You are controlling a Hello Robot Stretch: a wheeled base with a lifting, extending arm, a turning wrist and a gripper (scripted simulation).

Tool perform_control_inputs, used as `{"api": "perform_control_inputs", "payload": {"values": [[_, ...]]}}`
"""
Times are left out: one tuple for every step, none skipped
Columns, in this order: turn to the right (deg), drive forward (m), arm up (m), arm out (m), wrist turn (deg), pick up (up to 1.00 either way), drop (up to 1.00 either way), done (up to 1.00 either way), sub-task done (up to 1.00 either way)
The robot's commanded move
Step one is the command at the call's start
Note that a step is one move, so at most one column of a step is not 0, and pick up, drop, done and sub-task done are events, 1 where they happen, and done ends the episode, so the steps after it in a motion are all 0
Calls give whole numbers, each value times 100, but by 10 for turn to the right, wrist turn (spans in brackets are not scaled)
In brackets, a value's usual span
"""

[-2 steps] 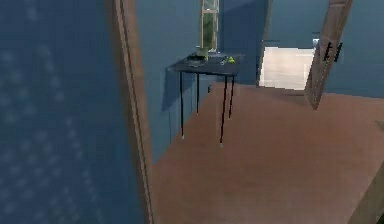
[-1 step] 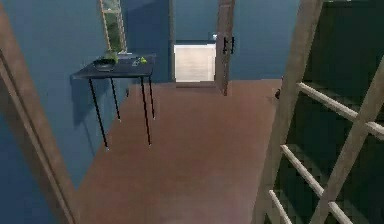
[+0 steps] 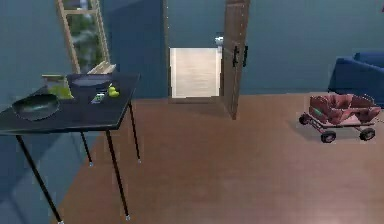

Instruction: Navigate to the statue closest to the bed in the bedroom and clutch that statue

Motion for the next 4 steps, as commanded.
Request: {"api": "perform_control_inputs", "payload": {"values": [[0,100,0,0,0,0,0,0,0],[0,100,0,0,0,0,0,0,0],[0,100,0,0,0,0,0,0,0],[-30,0,0,0,0,0,0,0,0]]}}
